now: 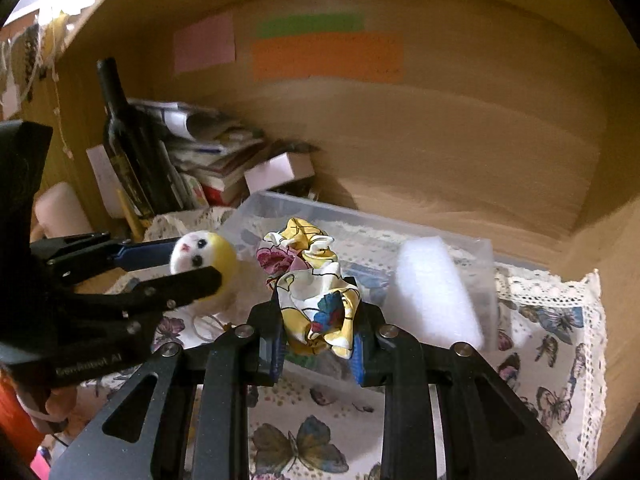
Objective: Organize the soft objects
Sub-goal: 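Place the ball toy into the box with the left tool while the right tool drops the scarf in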
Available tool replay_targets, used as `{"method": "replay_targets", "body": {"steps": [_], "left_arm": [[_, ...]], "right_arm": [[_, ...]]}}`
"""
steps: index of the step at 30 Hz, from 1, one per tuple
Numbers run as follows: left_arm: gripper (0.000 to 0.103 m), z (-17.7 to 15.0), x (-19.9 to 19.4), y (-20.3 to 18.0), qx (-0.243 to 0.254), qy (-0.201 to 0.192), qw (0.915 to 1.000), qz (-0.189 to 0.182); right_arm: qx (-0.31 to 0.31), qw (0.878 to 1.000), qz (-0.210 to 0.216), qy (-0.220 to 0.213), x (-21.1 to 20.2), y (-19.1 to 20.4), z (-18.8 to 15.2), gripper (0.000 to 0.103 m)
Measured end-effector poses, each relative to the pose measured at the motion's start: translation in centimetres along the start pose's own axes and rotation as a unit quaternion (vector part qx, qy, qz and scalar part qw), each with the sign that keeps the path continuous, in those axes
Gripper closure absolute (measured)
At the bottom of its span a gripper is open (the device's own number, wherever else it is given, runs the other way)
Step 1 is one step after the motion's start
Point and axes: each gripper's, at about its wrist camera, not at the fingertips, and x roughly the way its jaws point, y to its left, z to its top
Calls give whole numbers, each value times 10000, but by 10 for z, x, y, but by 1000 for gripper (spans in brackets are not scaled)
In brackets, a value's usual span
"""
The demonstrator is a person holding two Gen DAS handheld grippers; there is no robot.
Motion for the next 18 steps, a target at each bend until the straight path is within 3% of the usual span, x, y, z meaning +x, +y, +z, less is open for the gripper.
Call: {"method": "replay_targets", "body": {"steps": [8,18], "left_arm": [[60,-3,25,2,86,240,9997,24],[59,-6,32,4,90,380,9992,-13]], "right_arm": [[-105,9988,-25,469,38,3,-3,80],[-251,9975,-75,660,50,6,-7,77]]}}
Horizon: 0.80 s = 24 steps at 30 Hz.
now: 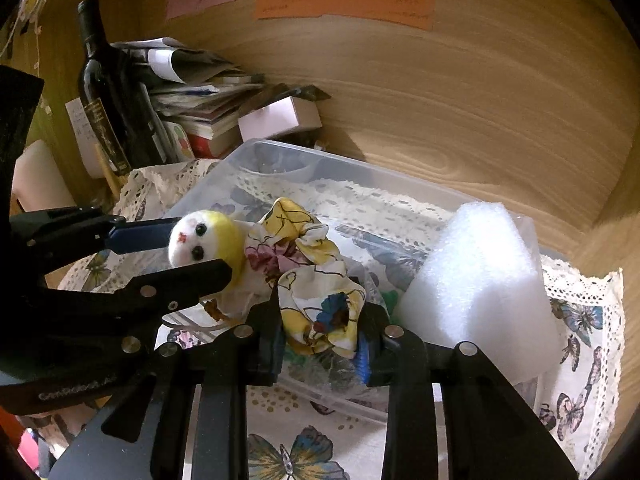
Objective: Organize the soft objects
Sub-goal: 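Place the ball toy into the box with the left tool while the right tool drops the scarf in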
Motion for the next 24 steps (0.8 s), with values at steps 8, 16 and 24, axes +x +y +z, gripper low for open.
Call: {"method": "replay_targets", "body": {"steps": [8,16,24], "left_arm": [[51,-4,-9,2,-98,69,9999,-108],[34,-9,-38,-1,-70,-156,9998,-76],[10,-13,-77,-2,-96,-598,9982,24]], "right_arm": [[2,10000,-62,-21,-7,-1,0,67],[19,9997,-60,-230,-30,-1,-4,48],[28,9976,-34,-696,-73,2,-11,28]]}}
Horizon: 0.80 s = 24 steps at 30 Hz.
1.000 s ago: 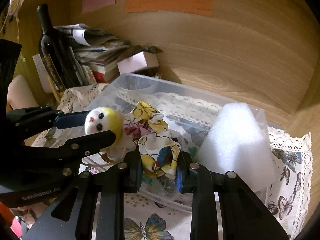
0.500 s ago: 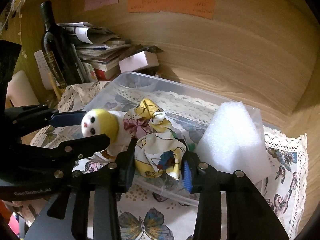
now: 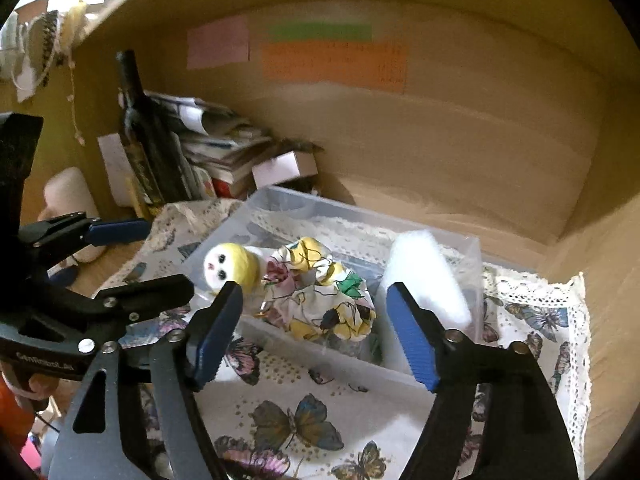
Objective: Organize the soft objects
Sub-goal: 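Place the ball toy into the box with the left tool while the right tool drops the scarf in, then grasp the yellow-green sponge with the left tool while the right tool grasps the black chain bag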
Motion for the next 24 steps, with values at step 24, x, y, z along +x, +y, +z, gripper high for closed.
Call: {"method": "replay_targets", "body": {"steps": [24], "left_arm": [[5,-92,-34,-7,84,521,9980,336]], "right_arm": [[472,9972,166,552,-29,21,-99,22]]}}
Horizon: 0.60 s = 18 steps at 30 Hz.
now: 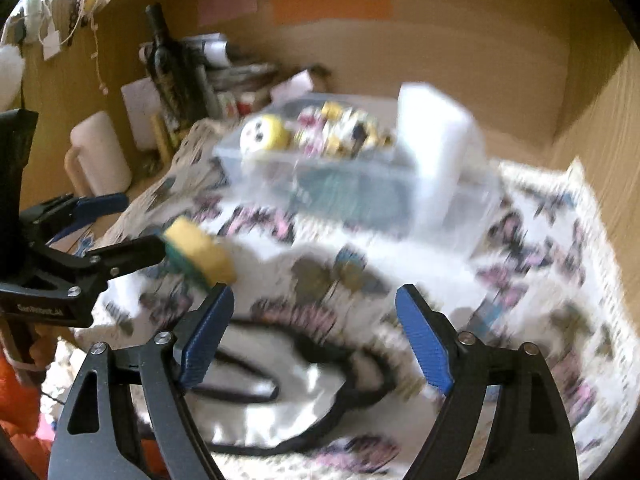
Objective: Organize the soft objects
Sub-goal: 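Grasp the yellow-green sponge with the left tool while the right tool grasps the black chain bag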
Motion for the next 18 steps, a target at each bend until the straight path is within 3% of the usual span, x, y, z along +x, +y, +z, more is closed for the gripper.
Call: {"method": "replay_targets", "body": {"steps": [4,7,12,15,17,18], "left_arm": [[5,-13,1,-1,-108,107,9999,-21],[5,-21,6,2,-287,268,9992,-122],[5,-28,12,3,-370,404,9985,-77],[5,-26,16,0,-348,420,9985,-108],[5,-24,18,-4,-290,414,9987,-114],[5,-22,20,-6,-245,404,9988,-122]], "right_arm": [[68,9994,283,163,3,9,-14,21],[0,9994,241,253,8,17,-22,14],[-21,9991,166,402,21,16,-36,16],[-186,9990,-18,412,27,16,-44,31],[-224,9993,-46,311,23,16,-46,51],[-237,9993,-60,289,21,15,-46,55]]}}
